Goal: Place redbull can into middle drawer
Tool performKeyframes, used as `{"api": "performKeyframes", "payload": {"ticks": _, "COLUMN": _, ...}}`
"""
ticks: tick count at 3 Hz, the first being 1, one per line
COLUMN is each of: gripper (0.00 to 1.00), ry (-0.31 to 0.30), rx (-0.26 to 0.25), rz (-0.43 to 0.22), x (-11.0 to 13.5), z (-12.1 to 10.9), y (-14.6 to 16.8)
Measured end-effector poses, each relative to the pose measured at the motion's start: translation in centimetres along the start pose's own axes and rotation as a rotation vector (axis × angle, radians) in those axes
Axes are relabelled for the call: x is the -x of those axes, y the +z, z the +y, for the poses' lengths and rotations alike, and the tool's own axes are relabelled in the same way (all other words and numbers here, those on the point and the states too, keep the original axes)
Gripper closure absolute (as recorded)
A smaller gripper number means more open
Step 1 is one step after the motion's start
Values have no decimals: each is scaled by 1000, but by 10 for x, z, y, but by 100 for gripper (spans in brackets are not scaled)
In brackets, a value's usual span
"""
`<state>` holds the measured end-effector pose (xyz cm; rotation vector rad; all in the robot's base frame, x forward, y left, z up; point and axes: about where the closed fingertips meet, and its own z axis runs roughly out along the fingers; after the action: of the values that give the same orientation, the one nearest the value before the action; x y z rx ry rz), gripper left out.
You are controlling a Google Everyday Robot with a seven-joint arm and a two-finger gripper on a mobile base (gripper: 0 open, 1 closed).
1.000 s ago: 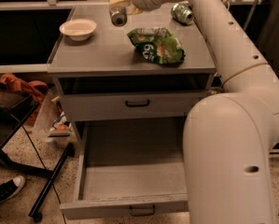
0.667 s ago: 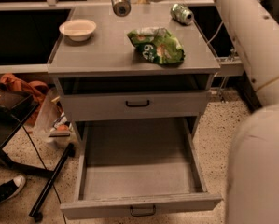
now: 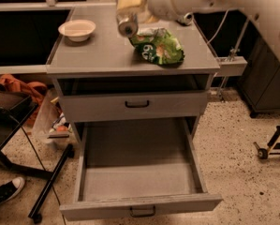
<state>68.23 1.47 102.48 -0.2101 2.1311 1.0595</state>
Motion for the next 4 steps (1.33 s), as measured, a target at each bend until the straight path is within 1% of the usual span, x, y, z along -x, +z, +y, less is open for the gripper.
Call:
{"api": "performKeyframes", "payload": {"ticks": 1, "gripper": 100, "ry": 52, "rx": -75, "rz": 143, "x": -78, "z": -34, "y": 3}}
{"api": "performKeyframes", "payload": {"ticks": 2, "gripper": 100, "ry": 86, "rx": -134, "rz": 310, "x": -156, "z": -56, "y": 9}}
{"api": "performKeyframes", "payload": {"ticks": 3, "gripper": 100, "ry": 108, "rx": -182, "rz": 442, "x": -216, "z": -61, "y": 6}}
{"api": "performKeyframes", "payload": {"ticks": 4, "gripper": 100, "ry": 108, "rx": -182, "rz": 442, "x": -216, "z": -61, "y": 6}}
